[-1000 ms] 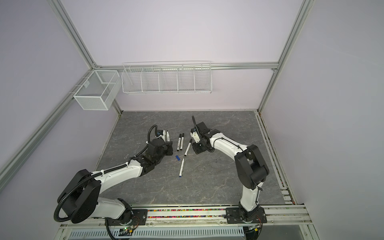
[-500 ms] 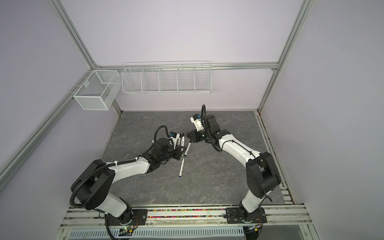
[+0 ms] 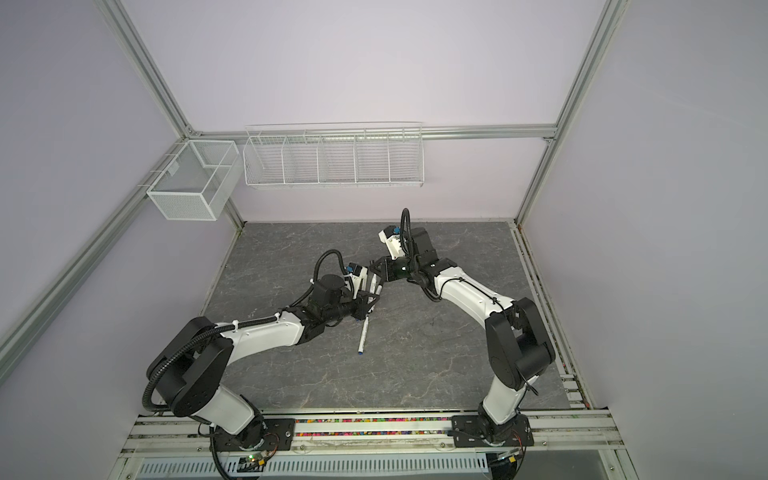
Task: Insert the pens into the pen caps
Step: 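Bring the black cap over the marker tip held upright by the left gripper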
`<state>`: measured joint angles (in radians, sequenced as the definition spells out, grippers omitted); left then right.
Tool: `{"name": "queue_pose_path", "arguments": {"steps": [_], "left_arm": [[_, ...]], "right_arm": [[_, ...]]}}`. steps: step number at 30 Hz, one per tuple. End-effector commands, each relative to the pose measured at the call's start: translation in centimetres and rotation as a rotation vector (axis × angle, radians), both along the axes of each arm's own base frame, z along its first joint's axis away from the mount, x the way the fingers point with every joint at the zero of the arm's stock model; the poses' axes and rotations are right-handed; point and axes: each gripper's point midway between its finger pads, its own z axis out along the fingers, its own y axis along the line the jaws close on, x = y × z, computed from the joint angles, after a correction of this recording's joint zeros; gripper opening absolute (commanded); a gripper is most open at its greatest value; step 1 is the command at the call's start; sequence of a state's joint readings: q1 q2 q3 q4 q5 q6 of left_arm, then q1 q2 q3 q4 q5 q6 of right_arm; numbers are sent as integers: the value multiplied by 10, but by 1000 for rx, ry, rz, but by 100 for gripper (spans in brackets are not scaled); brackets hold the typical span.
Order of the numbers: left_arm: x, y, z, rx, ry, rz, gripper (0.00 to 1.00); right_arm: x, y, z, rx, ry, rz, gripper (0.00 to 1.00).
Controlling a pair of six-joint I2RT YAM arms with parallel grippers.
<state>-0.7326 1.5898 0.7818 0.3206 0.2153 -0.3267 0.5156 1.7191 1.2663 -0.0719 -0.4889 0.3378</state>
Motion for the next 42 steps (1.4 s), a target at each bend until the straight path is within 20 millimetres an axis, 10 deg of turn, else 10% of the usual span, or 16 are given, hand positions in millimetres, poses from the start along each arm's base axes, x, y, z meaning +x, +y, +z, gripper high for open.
{"name": "queue_pose_path", "arguments": {"steps": [1,42], "left_arm": [[3,-6,13,-15,-39,-17,0],[6,-1,17,-15,-53,23,0]], "right_arm": [[3,-1,2,14,-1,-5,11],[-16,-6,-13,8,53,60,12]]}}
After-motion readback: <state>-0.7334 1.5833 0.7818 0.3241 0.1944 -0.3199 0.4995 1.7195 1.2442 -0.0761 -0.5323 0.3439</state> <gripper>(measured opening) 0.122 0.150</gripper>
